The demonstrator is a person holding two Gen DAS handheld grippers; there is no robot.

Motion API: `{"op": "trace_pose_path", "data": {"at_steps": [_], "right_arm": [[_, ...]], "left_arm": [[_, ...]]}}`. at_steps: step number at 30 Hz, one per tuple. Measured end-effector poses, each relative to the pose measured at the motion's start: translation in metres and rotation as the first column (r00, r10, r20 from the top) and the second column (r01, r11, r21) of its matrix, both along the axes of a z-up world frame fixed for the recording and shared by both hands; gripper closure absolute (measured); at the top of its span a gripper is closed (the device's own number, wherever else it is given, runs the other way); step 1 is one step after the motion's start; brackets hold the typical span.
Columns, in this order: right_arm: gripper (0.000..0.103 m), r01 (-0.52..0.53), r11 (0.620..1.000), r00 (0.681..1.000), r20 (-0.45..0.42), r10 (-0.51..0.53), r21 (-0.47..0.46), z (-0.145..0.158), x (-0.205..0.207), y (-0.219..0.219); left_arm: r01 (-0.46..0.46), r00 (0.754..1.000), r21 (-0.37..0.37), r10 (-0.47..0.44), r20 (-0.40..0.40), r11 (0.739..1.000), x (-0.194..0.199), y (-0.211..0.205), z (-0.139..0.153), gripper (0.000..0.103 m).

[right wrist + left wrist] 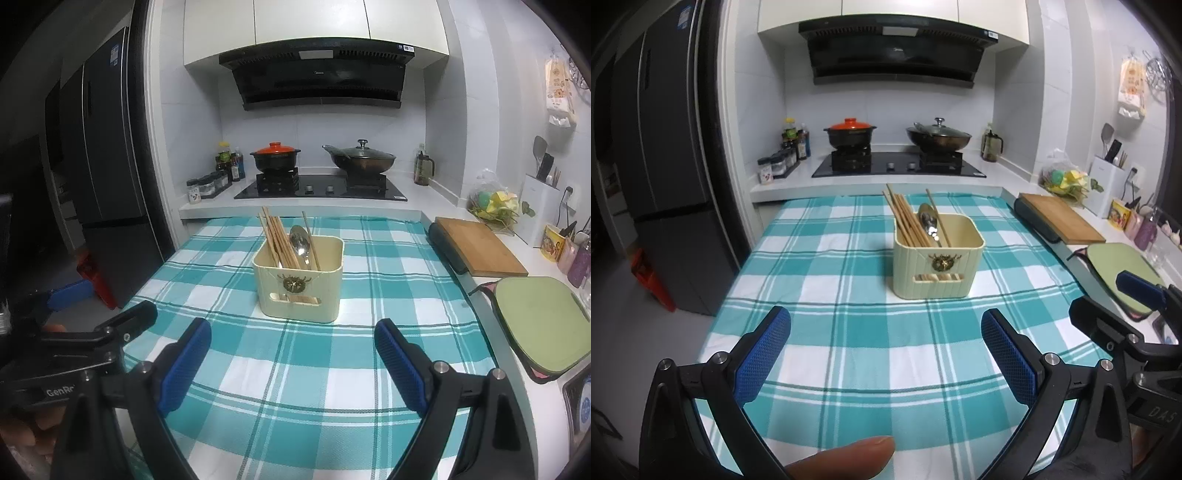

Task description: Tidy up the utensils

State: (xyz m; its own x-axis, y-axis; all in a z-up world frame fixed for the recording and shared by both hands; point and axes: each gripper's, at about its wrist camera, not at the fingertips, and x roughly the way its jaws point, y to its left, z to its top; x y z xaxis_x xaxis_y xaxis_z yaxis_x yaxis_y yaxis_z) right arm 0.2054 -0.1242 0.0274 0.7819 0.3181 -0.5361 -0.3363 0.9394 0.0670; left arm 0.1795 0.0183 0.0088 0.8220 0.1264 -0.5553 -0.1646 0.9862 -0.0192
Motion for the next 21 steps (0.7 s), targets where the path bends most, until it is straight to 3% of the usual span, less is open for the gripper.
{"op": "trace_pose_path", "data": {"at_steps": [21], "right_arm": [[0.011, -0.002, 1.000, 1.000, 0.025, 0.003, -0.024, 0.013, -0.011, 0.006]], "left_arm": [[-0.019, 1.000, 0.017, 0.019, -0.018, 1.000, -0.001, 0.003, -0.001, 0.000]]}}
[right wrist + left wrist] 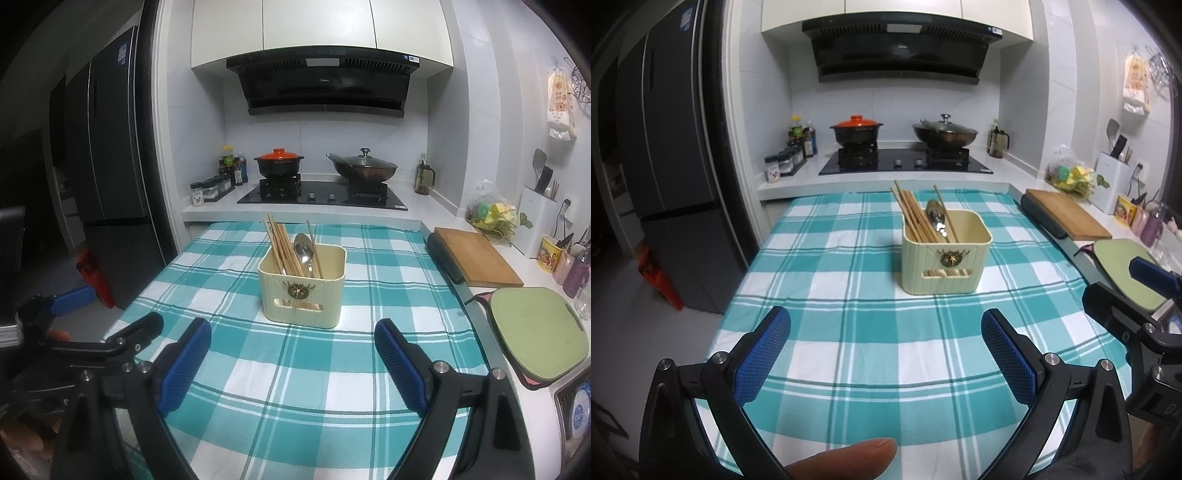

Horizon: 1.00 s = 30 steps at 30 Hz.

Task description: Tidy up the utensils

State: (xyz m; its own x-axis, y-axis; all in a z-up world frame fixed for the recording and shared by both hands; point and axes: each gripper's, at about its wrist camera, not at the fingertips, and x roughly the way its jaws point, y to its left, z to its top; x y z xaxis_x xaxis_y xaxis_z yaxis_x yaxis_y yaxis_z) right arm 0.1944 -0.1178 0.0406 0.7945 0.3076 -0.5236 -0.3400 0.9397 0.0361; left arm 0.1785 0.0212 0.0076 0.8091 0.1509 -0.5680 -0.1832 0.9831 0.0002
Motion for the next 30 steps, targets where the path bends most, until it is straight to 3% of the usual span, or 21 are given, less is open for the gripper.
{"op": "trace_pose_path", "data": {"at_steps": [30], "right_arm": [[0.011, -0.013, 1.000, 1.000, 0.012, 0.013, -0.011, 0.0039, -0.0052, 0.0061]], "left_arm": [[-0.011, 1.000, 0.022, 0.011, 0.012, 1.000, -0.0023, 0.0003, -0.0019, 0.000]]}}
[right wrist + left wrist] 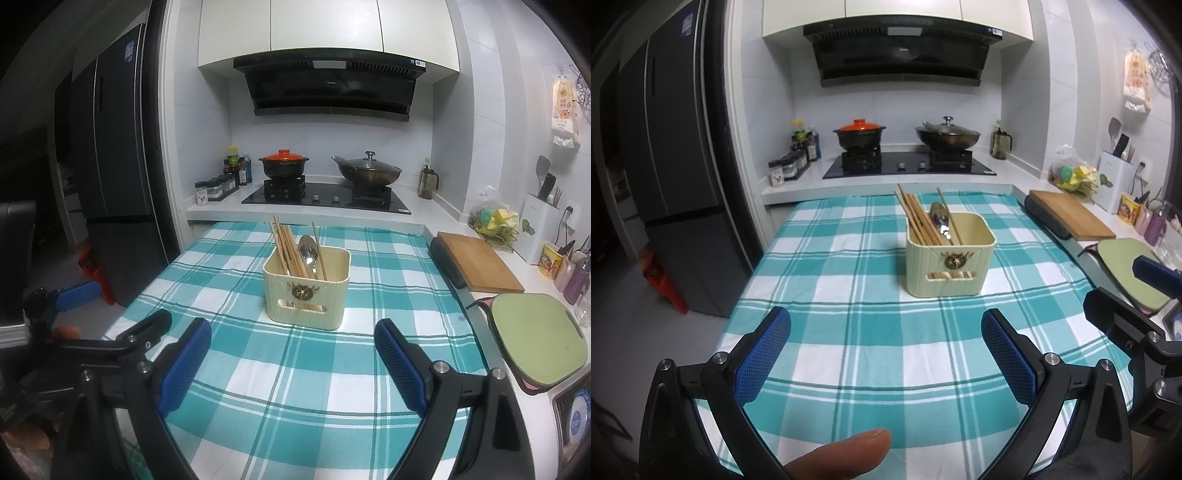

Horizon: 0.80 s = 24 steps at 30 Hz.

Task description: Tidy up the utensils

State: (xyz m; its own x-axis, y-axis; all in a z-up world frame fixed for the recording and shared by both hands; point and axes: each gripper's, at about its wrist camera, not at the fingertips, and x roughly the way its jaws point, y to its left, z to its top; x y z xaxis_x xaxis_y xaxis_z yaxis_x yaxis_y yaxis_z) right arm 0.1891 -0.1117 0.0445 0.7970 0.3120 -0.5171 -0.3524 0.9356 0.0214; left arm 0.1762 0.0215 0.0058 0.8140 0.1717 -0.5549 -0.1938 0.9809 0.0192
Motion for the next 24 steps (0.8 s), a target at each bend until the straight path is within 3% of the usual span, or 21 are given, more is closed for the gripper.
{"op": "trace_pose_path", "data": {"at_steps": [24], "right_arm": [[0.011, -0.009, 1.000, 1.000, 0.001, 0.009, -0.004, -0.0002, -0.0051, 0.0047]], "left_arm": [[-0.007, 1.000, -0.009, 0.007, 0.000, 1.000, -0.0025, -0.0012, 0.0039, 0.000]]}}
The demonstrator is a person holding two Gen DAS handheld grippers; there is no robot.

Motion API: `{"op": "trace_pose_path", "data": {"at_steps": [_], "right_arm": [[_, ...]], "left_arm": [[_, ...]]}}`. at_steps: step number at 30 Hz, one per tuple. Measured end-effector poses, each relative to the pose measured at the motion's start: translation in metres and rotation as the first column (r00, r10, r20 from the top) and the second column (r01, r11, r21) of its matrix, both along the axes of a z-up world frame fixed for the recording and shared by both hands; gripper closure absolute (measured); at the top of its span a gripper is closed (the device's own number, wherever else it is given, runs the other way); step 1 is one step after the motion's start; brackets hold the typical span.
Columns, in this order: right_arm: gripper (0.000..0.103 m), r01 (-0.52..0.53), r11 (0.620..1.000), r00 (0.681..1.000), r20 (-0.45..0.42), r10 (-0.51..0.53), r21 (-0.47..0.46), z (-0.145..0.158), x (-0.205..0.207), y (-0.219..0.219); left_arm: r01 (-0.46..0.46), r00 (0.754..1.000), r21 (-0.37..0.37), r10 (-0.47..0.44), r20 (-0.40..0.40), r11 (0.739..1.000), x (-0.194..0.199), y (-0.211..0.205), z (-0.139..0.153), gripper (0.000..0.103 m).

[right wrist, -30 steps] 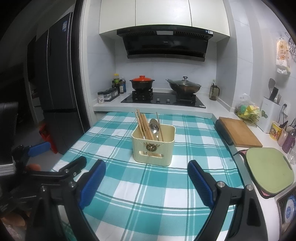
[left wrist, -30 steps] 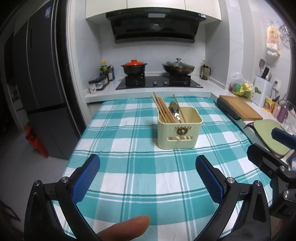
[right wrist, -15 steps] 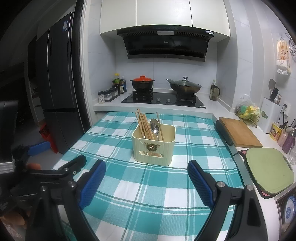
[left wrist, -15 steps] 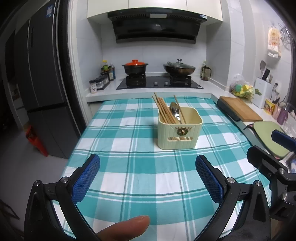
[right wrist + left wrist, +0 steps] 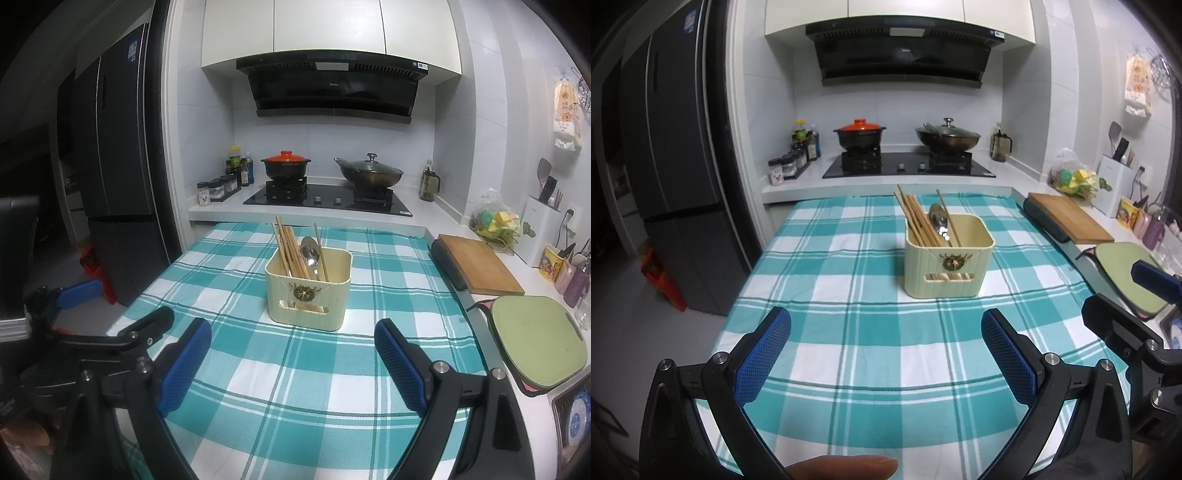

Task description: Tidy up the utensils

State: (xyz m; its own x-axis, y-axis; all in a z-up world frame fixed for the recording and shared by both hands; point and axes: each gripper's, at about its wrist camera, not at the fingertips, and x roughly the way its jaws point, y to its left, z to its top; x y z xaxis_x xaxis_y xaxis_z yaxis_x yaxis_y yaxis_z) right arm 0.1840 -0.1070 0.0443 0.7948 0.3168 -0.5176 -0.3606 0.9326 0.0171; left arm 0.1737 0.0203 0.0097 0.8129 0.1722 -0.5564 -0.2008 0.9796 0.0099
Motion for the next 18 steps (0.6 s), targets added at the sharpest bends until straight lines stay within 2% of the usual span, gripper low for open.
{"op": "trace_pose_path", "data": {"at_steps": [18], "right_arm": [[0.011, 0.001, 1.000, 1.000, -0.003, -0.001, 0.003, 0.0012, 0.0014, -0.0068]], "left_arm": [[-0.014, 1.000, 0.012, 0.014, 0.010, 1.000, -0.0012, -0.0054, 0.0025, 0.000]]}}
